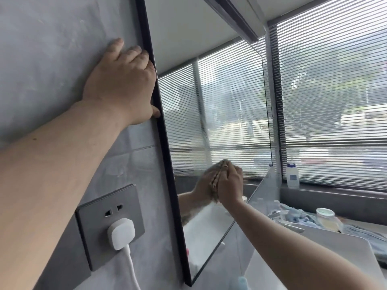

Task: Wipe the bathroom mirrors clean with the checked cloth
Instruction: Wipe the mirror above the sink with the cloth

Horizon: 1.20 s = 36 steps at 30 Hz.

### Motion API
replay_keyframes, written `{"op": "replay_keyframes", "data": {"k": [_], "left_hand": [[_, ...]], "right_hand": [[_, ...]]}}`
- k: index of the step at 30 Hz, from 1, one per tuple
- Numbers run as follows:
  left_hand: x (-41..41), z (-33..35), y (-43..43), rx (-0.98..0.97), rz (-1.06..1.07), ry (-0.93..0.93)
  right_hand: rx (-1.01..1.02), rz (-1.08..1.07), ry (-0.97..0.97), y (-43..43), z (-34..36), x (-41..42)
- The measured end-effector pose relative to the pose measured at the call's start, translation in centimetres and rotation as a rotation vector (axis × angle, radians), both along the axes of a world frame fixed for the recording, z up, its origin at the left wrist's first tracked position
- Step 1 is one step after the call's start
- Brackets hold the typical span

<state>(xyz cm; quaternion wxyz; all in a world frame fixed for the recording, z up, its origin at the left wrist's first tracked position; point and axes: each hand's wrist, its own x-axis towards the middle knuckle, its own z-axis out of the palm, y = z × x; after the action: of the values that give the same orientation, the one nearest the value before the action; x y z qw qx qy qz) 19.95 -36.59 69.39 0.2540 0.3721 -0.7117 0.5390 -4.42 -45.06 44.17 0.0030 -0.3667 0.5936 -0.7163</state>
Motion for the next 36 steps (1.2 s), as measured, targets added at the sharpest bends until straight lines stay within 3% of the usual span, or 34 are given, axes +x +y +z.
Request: {"op": "replay_keyframes", "data": {"k": [5, 10, 13, 20, 23, 30, 36], "left_hand": [[0.1, -0.2, 0.3, 0.021, 0.016, -0.018], [0.0, -3.1, 0.6, 0.041, 0.257, -0.097], [-0.1, -4.3, 0.5, 0.057, 0.284, -0.108], [-0.2, -4.6, 0.0, 0.024, 0.238, -0.100], [-0.2, -4.7, 0.0, 0.018, 0.221, -0.097], [-0.2, -4.7, 0.2, 0.012, 0.202, -0.091], [-0.2, -4.7, 0.2, 0.027, 0.197, -0.081]], "right_hand": [[-0.212, 0.075, 0.250, 2.4, 7.1, 4.0], [-0.261, 0.152, 0.404, 3.0, 6.0, 4.9], [-0.166, 0.113, 0.320, 2.1, 1.2, 3.7], [0.134, 0.005, -0.175, 1.3, -10.5, 1.7], [0.190, 0.009, -0.173, 2.5, -11.1, 1.9], [0.034, 0.152, -0.094, 3.9, -2.0, 4.6], [-0.099, 0.275, 0.229, 5.9, 6.8, 8.0]]}}
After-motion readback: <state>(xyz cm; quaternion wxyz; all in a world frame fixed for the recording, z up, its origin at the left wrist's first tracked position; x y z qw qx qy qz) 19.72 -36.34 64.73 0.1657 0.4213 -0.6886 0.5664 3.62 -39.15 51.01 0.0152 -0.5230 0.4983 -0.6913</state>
